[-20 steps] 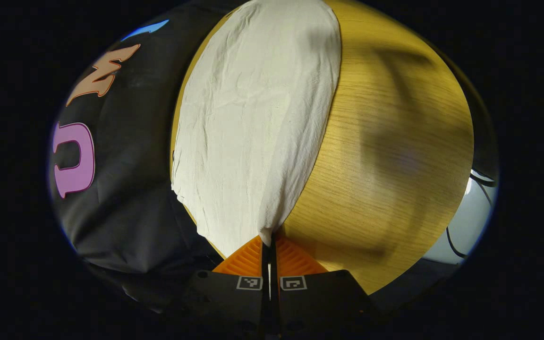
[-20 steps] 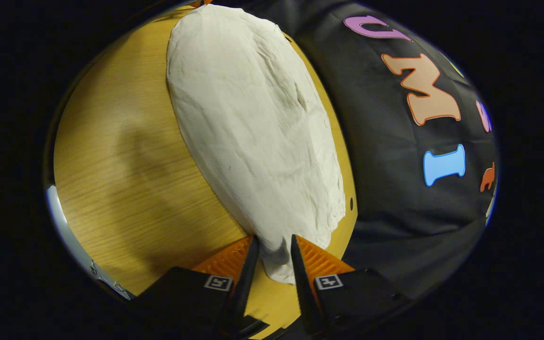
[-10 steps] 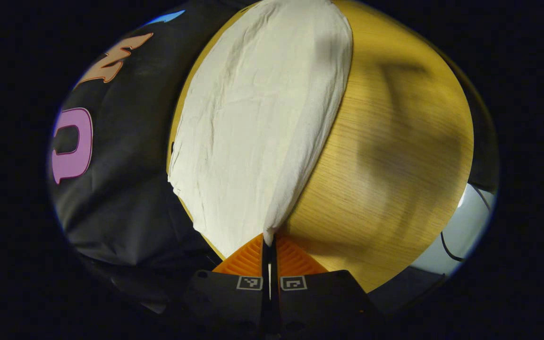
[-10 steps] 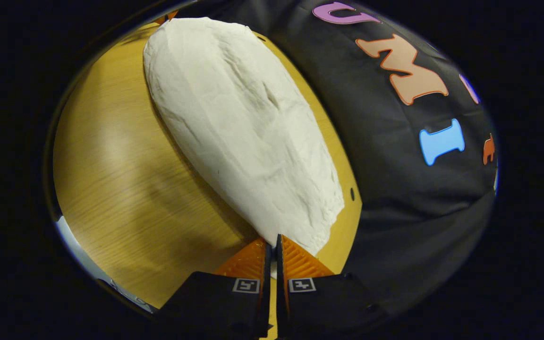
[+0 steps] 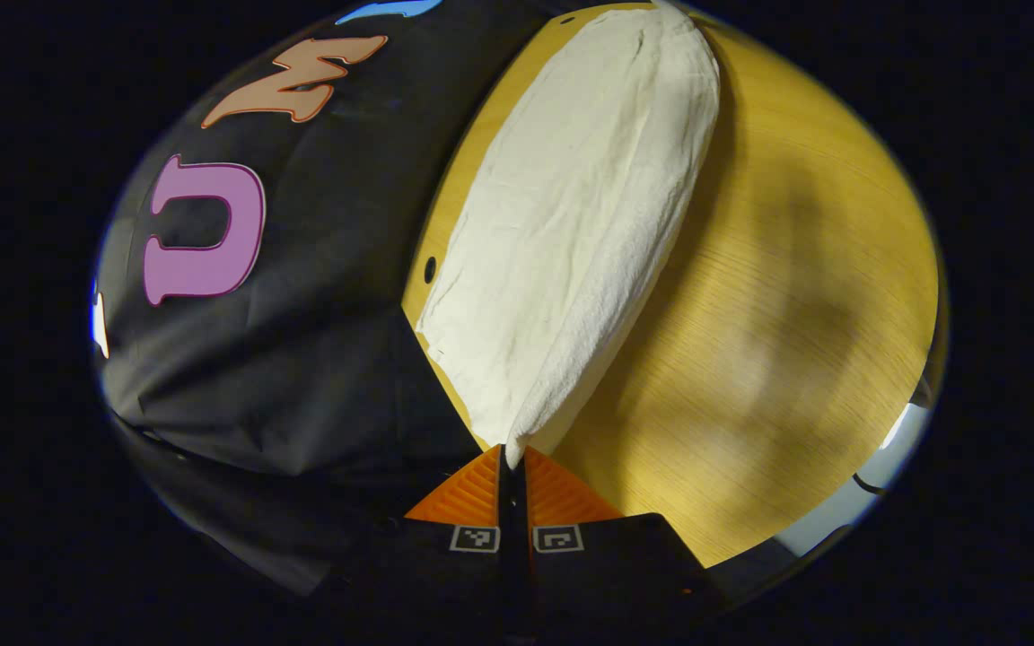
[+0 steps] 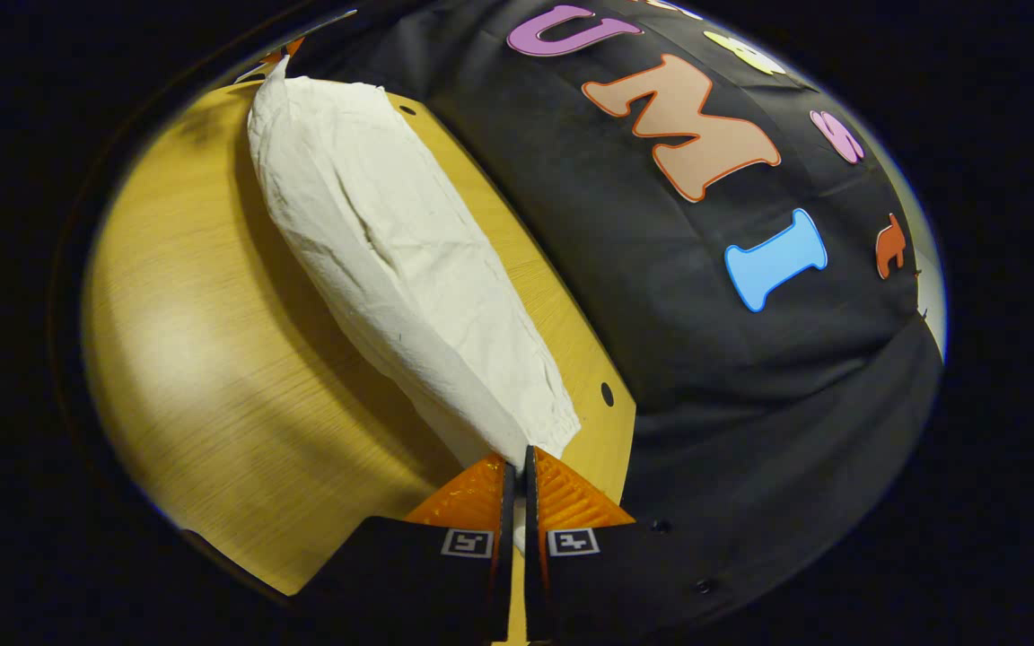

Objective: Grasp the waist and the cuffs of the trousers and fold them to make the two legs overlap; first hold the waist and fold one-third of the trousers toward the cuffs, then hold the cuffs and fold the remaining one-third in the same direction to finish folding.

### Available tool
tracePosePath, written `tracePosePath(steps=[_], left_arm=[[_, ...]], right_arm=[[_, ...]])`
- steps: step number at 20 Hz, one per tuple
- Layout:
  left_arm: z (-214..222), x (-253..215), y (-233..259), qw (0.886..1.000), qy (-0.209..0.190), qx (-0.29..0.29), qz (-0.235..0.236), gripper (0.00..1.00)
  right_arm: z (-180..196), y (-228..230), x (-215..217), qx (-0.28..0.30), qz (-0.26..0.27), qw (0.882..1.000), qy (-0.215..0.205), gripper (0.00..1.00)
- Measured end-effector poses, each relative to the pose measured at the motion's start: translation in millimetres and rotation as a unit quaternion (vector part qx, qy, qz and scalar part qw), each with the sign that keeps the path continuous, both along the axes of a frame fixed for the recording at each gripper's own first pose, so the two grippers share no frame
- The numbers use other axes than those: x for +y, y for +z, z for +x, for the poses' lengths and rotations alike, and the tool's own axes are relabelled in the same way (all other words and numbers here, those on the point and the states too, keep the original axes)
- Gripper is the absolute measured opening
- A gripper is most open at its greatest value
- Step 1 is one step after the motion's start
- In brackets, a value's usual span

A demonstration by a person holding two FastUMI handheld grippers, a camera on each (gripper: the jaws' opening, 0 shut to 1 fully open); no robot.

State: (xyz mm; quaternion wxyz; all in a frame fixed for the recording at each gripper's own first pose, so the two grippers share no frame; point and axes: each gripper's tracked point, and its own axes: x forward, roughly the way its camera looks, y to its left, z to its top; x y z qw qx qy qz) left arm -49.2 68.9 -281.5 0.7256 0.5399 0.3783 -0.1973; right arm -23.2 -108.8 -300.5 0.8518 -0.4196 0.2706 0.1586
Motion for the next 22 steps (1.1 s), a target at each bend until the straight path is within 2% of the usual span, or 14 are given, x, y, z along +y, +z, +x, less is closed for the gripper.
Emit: tracePosePath(steps=[5, 11, 17, 18, 19, 22], left_arm=[[41.1, -5.5, 15.0, 0.999, 0.013, -0.021, -0.027, 0.00], [102.6, -15.1, 24.9, 0.994, 0.040, -0.060, -0.079, 0.00], [154.3, -13.5, 34.5, 0.984, 0.084, -0.100, -0.120, 0.00], [162.5, -12.5, 37.6, 0.981, 0.093, -0.109, -0.128, 0.00], [172.4, -13.5, 39.4, 0.979, 0.098, -0.117, -0.136, 0.00], [205.5, -17.2, 39.5, 0.974, 0.102, -0.136, -0.147, 0.00]], right_arm=[[40.5, 22.3, 1.2, -0.033, 0.018, 0.999, -0.027, 0.08], [83.5, 33.1, 3.8, -0.058, 0.043, 0.994, -0.085, 0.08], [133.2, 45.3, 12.3, -0.084, 0.076, 0.985, -0.133, 0.05], [142.4, 46.9, 14.9, -0.089, 0.080, 0.983, -0.139, 0.08], [152.0, 46.9, 17.3, -0.093, 0.084, 0.981, -0.145, 0.05], [174.1, 43.3, 23.6, -0.102, 0.087, 0.978, -0.160, 0.08]])
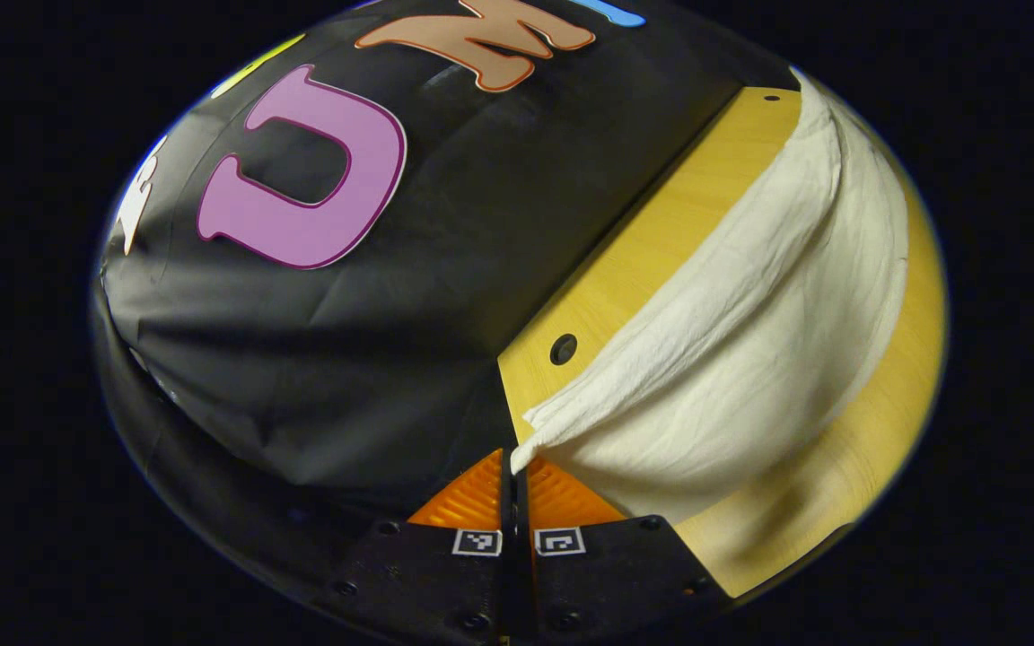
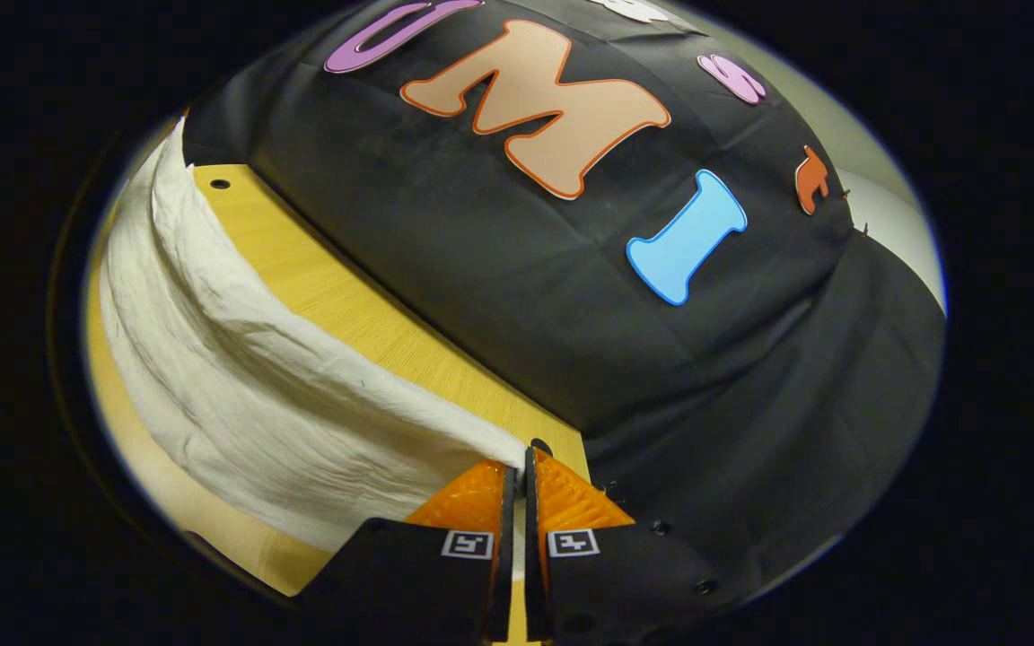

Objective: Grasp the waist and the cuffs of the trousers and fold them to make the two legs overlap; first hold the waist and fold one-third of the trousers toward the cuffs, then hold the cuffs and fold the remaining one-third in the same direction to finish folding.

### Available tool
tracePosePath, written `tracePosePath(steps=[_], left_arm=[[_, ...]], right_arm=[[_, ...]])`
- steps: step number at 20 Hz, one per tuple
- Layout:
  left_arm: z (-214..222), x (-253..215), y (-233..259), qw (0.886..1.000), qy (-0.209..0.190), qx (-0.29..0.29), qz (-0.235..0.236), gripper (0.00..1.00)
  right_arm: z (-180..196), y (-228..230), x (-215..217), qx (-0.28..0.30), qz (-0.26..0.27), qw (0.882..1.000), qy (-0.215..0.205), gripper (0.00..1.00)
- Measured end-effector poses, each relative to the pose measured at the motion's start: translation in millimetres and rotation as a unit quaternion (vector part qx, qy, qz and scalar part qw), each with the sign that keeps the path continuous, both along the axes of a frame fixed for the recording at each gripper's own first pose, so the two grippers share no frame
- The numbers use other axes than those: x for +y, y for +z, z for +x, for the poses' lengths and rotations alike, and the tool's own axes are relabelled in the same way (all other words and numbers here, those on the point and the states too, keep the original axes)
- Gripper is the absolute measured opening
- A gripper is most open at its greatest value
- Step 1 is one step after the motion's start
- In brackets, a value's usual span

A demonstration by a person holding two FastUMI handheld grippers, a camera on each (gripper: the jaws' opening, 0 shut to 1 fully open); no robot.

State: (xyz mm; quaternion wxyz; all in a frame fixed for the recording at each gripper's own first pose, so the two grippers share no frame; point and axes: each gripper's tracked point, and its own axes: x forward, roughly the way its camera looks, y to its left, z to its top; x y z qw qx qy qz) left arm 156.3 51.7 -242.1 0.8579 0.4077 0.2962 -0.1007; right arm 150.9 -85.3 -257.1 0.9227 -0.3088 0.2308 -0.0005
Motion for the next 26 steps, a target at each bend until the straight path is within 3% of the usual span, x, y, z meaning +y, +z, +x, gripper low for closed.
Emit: tracePosePath(steps=[6, 11, 13, 14, 17, 18, 23, 26], left_arm=[[41.6, -19.1, -42.9, 1.000, -0.001, -0.014, -0.024, 0.00], [59.4, -25.9, -78.7, 0.999, 0.012, -0.021, -0.021, 0.00], [60.7, -31.0, -84.4, 0.999, 0.010, -0.025, -0.044, 0.00], [59.1, -36.5, -81.3, 0.998, 0.012, -0.027, -0.060, 0.00], [49.1, -38.3, -75.2, 0.995, 0.029, -0.033, -0.092, 1.00], [45.0, -39.1, -65.4, 0.993, 0.038, -0.037, -0.107, 0.94], [9.9, -47.3, -36.2, 0.972, 0.088, -0.048, -0.213, 0.96], [-9.6, -63.8, -20.1, 0.953, 0.090, -0.044, -0.285, 0.96]], right_arm=[[33.6, -45.3, 16.3, 0.022, -0.025, 0.999, -0.003, 0.08], [41.9, -92.4, 25.9, 0.070, -0.031, 0.997, -0.007, 0.08], [37.4, -98.2, 26.1, 0.077, -0.024, 0.997, -0.017, 0.11], [35.2, -91.7, 28.7, 0.069, -0.016, 0.997, -0.019, 0.33], [35.7, -72.5, 28.3, 0.045, 0.027, 0.998, -0.030, 1.00], [32.1, -65.6, 27.2, 0.036, 0.046, 0.998, -0.037, 0.98], [1.4, -65.3, 17.1, 0.048, 0.164, 0.983, -0.073, 0.98], [-18.2, -79.8, -3.9, 0.070, 0.205, 0.970, -0.109, 0.98]])
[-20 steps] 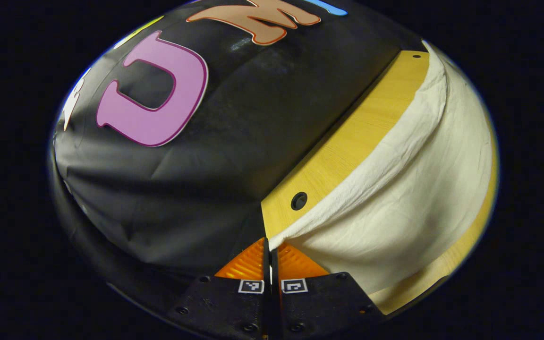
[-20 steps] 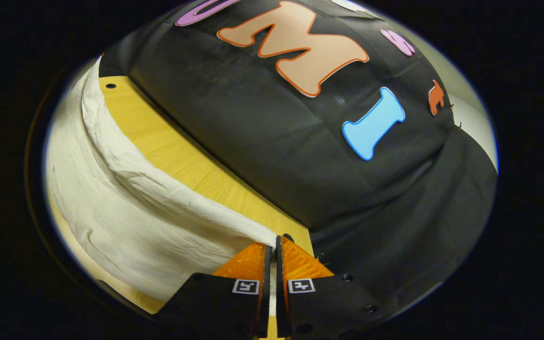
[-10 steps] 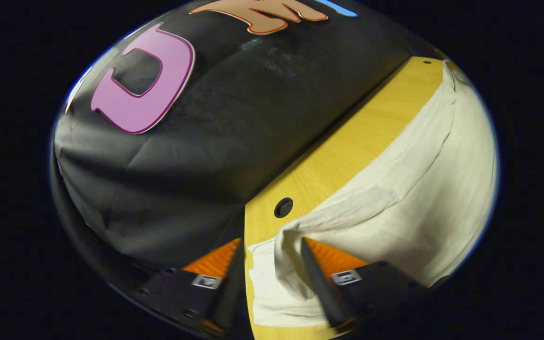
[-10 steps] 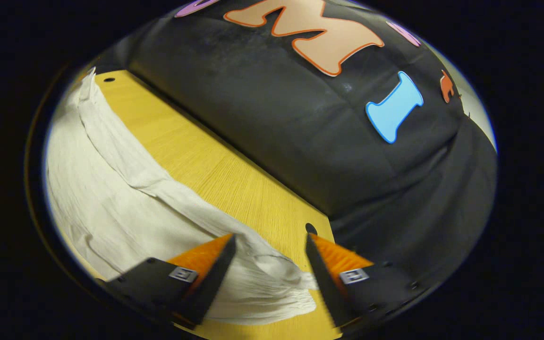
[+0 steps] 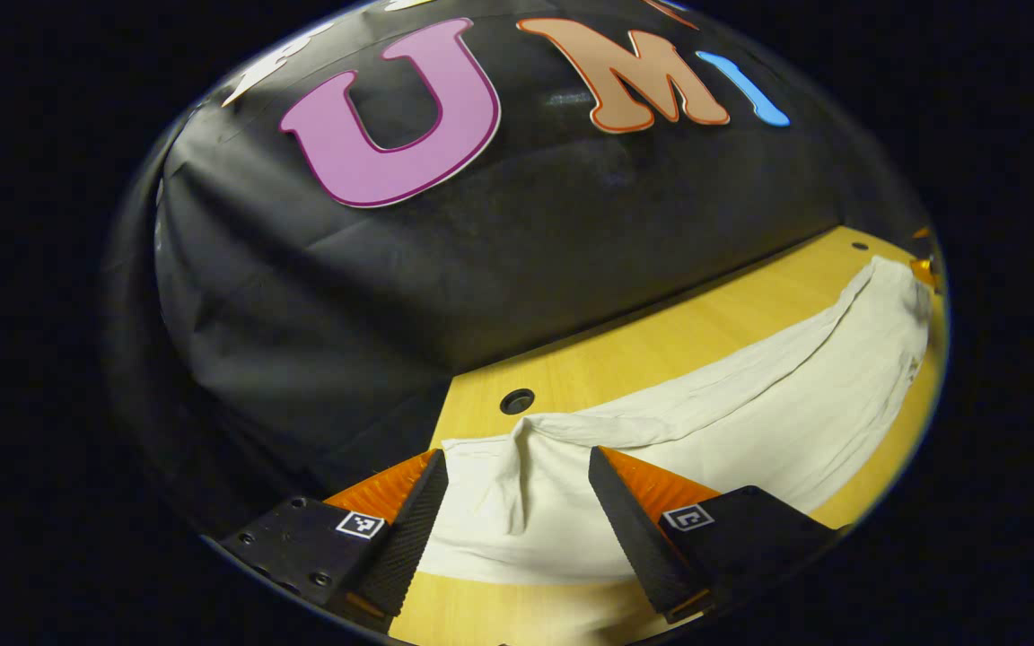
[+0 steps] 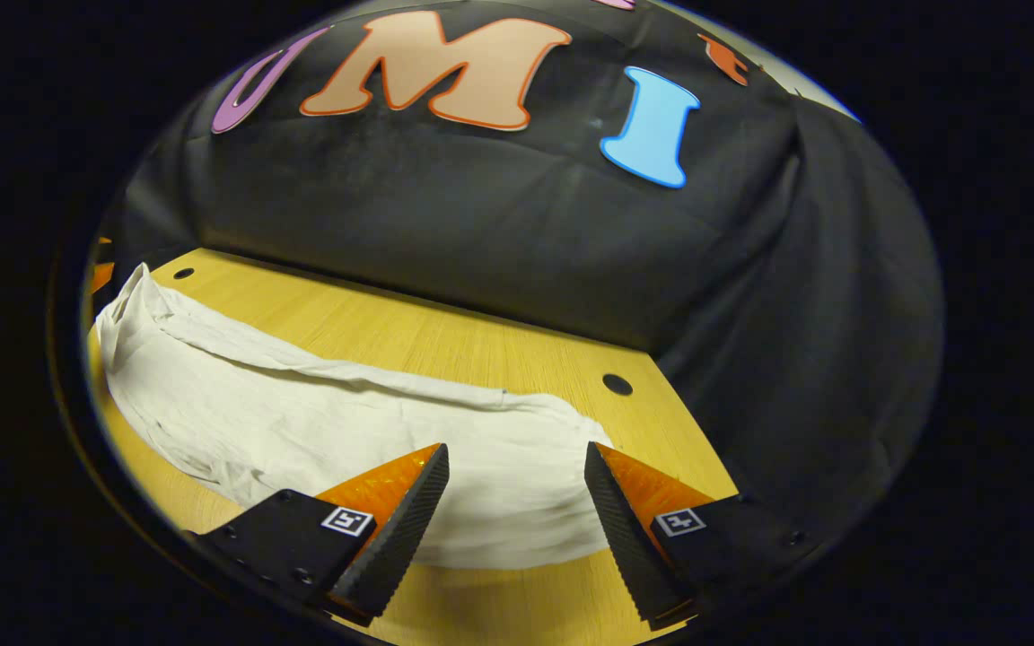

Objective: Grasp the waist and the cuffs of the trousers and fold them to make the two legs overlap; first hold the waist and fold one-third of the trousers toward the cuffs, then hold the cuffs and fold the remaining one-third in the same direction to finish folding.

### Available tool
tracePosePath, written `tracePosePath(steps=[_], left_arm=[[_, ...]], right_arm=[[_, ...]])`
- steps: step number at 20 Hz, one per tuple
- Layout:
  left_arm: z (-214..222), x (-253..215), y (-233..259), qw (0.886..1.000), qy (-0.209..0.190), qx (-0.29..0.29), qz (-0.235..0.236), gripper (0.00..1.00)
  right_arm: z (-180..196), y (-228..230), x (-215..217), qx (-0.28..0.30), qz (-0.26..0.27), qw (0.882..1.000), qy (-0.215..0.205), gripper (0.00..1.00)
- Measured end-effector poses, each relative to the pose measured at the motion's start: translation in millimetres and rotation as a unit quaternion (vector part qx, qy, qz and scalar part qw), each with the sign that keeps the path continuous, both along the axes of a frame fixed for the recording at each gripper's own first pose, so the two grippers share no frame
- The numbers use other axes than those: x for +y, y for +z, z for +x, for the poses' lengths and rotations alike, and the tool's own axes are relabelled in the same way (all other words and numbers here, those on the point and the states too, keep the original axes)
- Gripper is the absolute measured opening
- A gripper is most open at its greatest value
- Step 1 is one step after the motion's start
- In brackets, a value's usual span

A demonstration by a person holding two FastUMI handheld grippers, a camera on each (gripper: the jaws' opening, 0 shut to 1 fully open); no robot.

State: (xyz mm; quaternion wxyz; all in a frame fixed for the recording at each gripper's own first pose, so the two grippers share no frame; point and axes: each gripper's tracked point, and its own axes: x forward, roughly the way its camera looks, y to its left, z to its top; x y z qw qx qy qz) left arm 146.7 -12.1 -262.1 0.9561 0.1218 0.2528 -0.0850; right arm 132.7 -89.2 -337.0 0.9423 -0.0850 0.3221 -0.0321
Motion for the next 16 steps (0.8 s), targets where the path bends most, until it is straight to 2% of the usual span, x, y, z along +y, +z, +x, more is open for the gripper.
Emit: tracePosePath(steps=[2, 4, 8, 11, 14, 16], left_arm=[[-11.2, -10.8, 9.5, 0.999, -0.003, 0.001, -0.032, 0.96], [-19.7, -19.2, 13.6, 0.999, -0.007, 0.007, -0.047, 0.96], [-30.8, -29.0, 25.3, 0.998, -0.011, 0.007, -0.063, 0.96], [-36.4, -31.2, 26.3, 0.998, -0.006, 0.013, -0.065, 0.96], [-41.7, -29.9, 23.4, 0.998, 0.003, 0.024, -0.063, 0.96], [-43.5, -28.0, 26.2, 0.998, 0.004, 0.024, -0.059, 0.96]], right_arm=[[-14.5, -9.2, -16.6, 0.011, 0.026, 0.999, -0.035, 1.00], [-18.6, -19.2, -28.3, 0.025, 0.066, 0.995, -0.066, 0.98], [-30.3, -41.5, -54.3, 0.049, 0.118, 0.982, -0.140, 1.00], [-35.4, -60.2, -68.6, 0.069, 0.170, 0.962, -0.202, 0.99], [-36.2, -78.1, -75.8, 0.084, 0.219, 0.935, -0.268, 0.97], [-34.0, -87.1, -76.5, 0.090, 0.239, 0.922, -0.290, 0.97]])
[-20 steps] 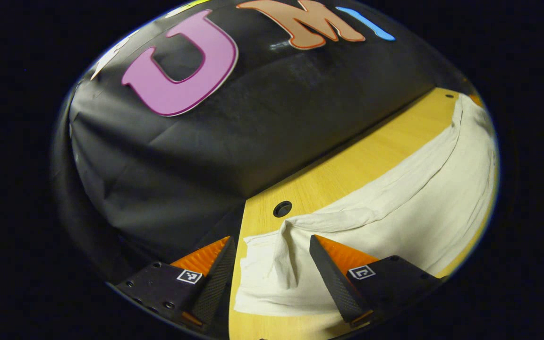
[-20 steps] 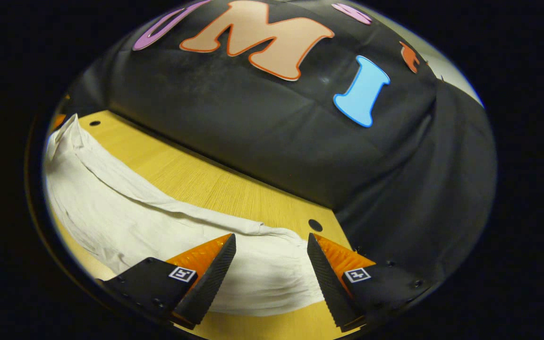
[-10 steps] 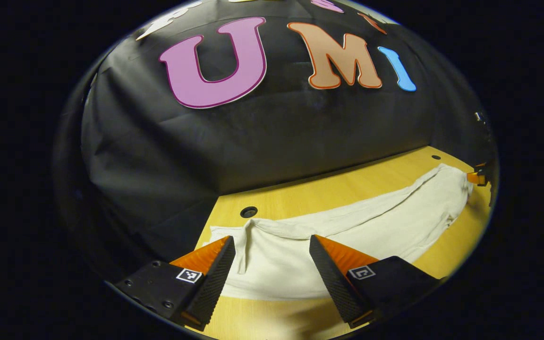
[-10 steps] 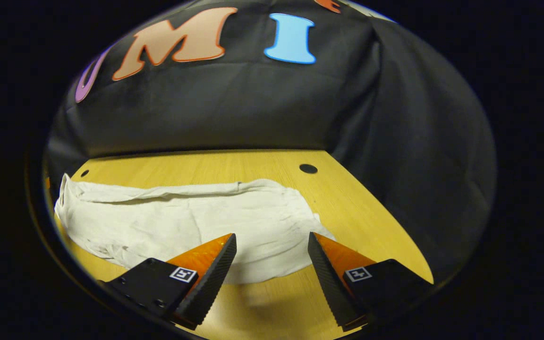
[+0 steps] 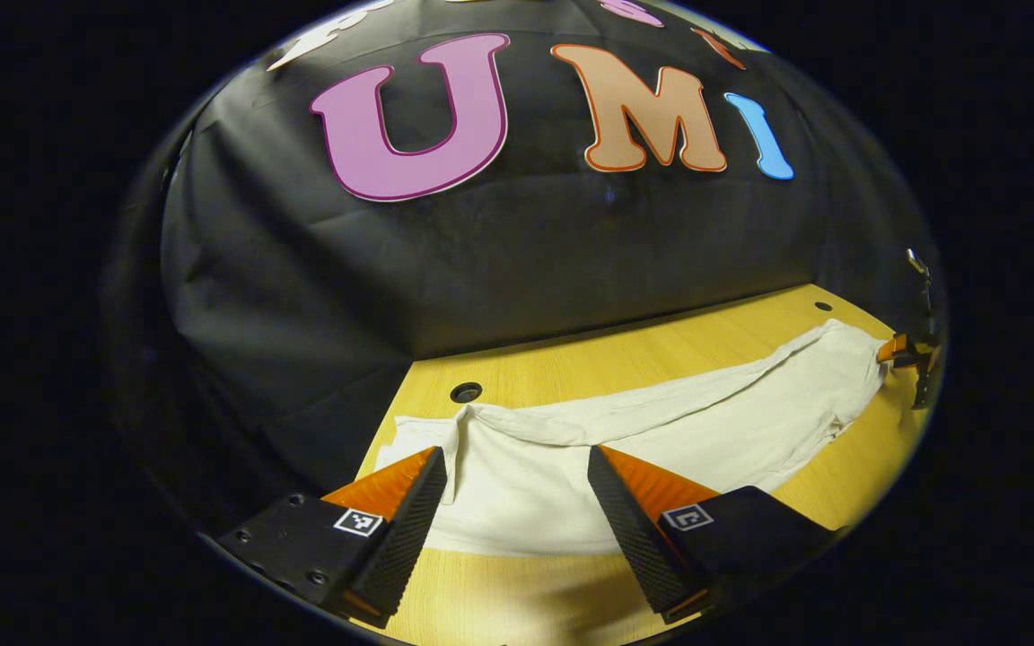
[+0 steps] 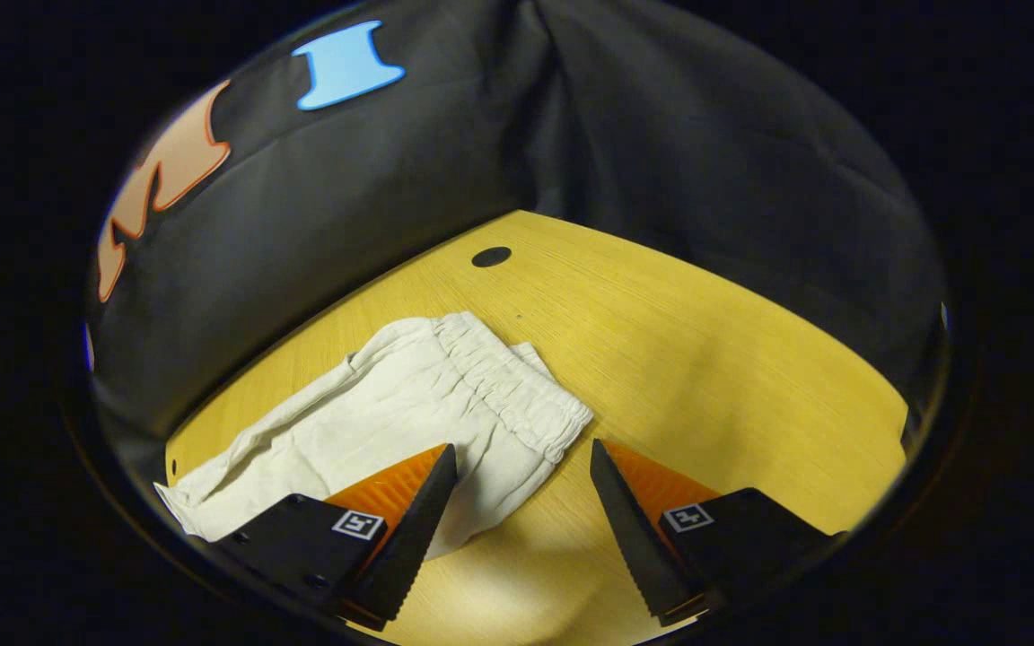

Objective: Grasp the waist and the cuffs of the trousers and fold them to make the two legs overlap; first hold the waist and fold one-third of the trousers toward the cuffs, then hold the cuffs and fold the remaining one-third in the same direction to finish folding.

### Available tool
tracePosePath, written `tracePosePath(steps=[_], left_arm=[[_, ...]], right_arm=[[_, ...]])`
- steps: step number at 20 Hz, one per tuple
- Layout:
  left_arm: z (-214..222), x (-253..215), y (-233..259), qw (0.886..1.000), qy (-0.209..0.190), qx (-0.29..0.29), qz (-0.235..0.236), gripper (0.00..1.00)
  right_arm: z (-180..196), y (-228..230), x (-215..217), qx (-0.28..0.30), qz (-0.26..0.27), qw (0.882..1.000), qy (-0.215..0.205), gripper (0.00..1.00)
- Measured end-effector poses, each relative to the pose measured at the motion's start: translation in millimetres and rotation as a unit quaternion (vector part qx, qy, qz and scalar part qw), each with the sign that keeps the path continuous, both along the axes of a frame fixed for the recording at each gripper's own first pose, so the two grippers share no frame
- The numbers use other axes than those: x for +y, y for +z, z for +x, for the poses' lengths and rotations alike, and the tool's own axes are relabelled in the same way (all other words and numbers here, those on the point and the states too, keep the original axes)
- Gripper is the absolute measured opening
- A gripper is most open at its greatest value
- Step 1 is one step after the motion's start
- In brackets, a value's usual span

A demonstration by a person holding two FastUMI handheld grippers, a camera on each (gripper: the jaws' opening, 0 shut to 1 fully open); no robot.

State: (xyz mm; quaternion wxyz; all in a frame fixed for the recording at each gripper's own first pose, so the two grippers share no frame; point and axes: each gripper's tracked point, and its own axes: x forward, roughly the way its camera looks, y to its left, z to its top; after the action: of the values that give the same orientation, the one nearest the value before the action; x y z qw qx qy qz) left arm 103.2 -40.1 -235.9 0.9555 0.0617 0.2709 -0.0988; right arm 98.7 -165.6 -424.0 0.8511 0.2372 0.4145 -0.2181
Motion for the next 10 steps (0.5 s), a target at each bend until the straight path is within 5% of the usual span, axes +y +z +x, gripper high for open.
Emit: tracePosePath(steps=[3, 7, 8, 10], left_arm=[[-0.1, 2.5, 1.9, 1.000, 0.005, -0.001, 0.005, 0.96], [-7.1, 4.3, -0.4, 1.000, 0.015, 0.007, -0.004, 0.97], [-8.6, 5.2, -0.4, 1.000, 0.019, 0.009, -0.006, 0.96], [-12.3, 9.0, -1.5, 1.000, 0.026, 0.012, -0.009, 0.97]], right_arm=[[4.3, -5.2, 4.1, 0.003, 0.024, 1.000, -0.016, 0.92], [0.2, -9.6, -3.2, 0.012, 0.057, 0.997, -0.041, 0.41], [-0.6, -9.8, -4.0, 0.013, 0.064, 0.997, -0.048, 0.20], [-1.6, -5.0, -7.5, 0.010, 0.047, 0.998, -0.044, 0.16]])
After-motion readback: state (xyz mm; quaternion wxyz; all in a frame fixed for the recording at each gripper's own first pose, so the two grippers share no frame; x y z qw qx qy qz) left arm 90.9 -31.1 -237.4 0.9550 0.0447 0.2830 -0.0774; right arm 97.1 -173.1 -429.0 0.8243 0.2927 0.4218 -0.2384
